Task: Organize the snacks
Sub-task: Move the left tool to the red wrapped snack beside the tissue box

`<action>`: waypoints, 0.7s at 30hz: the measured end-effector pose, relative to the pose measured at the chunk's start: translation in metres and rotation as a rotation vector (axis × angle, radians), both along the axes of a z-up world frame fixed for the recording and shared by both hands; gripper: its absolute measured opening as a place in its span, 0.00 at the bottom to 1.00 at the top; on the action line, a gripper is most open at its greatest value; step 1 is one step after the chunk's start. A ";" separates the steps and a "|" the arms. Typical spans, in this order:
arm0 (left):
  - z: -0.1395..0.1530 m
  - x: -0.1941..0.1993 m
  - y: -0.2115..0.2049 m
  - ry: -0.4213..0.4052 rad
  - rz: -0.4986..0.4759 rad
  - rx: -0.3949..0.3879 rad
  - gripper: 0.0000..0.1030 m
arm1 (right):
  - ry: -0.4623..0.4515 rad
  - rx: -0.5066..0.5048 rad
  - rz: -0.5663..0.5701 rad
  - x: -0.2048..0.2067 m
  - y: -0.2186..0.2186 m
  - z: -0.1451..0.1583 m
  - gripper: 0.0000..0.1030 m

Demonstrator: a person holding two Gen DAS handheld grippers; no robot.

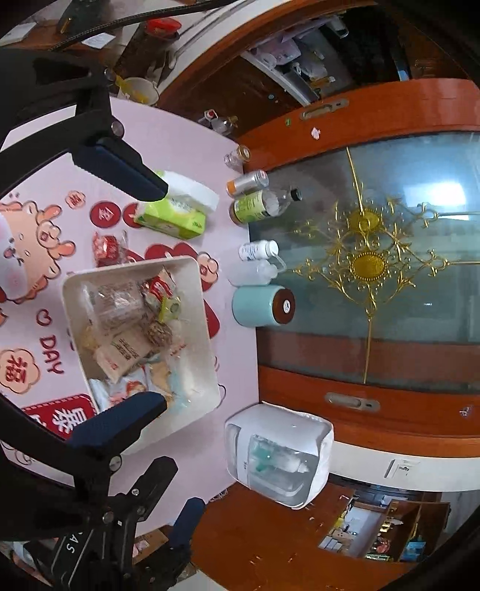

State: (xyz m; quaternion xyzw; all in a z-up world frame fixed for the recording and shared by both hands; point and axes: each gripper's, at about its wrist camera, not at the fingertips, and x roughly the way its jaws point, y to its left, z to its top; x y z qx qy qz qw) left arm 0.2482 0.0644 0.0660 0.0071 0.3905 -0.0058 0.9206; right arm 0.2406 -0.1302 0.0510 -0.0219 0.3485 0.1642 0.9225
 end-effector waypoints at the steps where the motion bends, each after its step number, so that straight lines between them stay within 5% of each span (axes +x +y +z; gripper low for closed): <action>1: -0.001 -0.007 0.002 0.005 -0.001 0.003 1.00 | 0.002 -0.001 0.010 -0.005 0.001 -0.001 0.75; 11: -0.057 -0.045 0.032 0.111 -0.023 0.089 1.00 | 0.068 -0.020 0.042 -0.043 0.018 -0.046 0.75; 21: -0.130 -0.008 0.085 0.184 -0.057 0.043 1.00 | 0.144 0.011 -0.069 -0.043 0.039 -0.097 0.75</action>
